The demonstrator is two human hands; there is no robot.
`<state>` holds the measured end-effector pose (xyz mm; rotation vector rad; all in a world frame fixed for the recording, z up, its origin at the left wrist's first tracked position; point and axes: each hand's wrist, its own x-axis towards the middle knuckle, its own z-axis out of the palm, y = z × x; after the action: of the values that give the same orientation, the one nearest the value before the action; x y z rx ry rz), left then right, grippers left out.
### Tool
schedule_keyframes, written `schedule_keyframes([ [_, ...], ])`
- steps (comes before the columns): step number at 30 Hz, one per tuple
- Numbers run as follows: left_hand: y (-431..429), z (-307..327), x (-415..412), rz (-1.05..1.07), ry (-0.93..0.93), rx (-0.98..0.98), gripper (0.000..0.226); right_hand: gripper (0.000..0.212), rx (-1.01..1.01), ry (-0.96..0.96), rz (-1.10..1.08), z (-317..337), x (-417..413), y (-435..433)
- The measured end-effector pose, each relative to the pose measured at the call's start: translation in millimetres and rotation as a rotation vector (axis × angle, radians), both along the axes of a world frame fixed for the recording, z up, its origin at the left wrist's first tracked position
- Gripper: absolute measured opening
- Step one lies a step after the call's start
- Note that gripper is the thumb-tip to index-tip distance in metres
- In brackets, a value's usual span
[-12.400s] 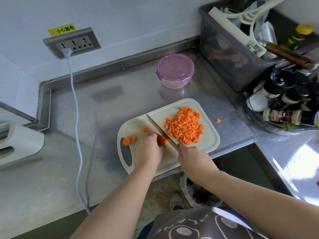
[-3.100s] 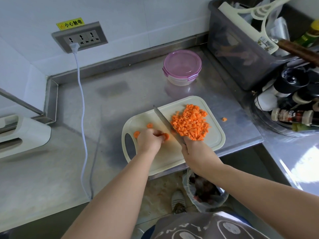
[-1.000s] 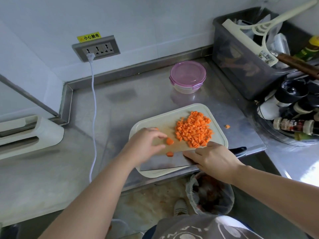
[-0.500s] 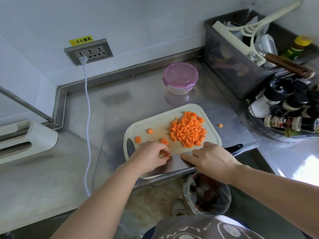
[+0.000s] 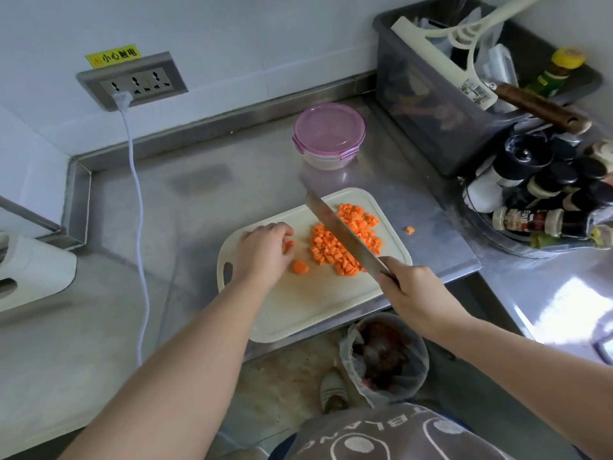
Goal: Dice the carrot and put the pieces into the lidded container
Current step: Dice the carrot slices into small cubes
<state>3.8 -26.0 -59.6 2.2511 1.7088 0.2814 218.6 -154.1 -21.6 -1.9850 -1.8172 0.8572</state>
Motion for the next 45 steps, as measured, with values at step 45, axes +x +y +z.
schedule_keyframes([
  [45, 0, -5, 18, 0.176, 0.18, -0.1, 0.024, 0.03, -0.304, -0.219, 0.064, -13, -70, 25],
])
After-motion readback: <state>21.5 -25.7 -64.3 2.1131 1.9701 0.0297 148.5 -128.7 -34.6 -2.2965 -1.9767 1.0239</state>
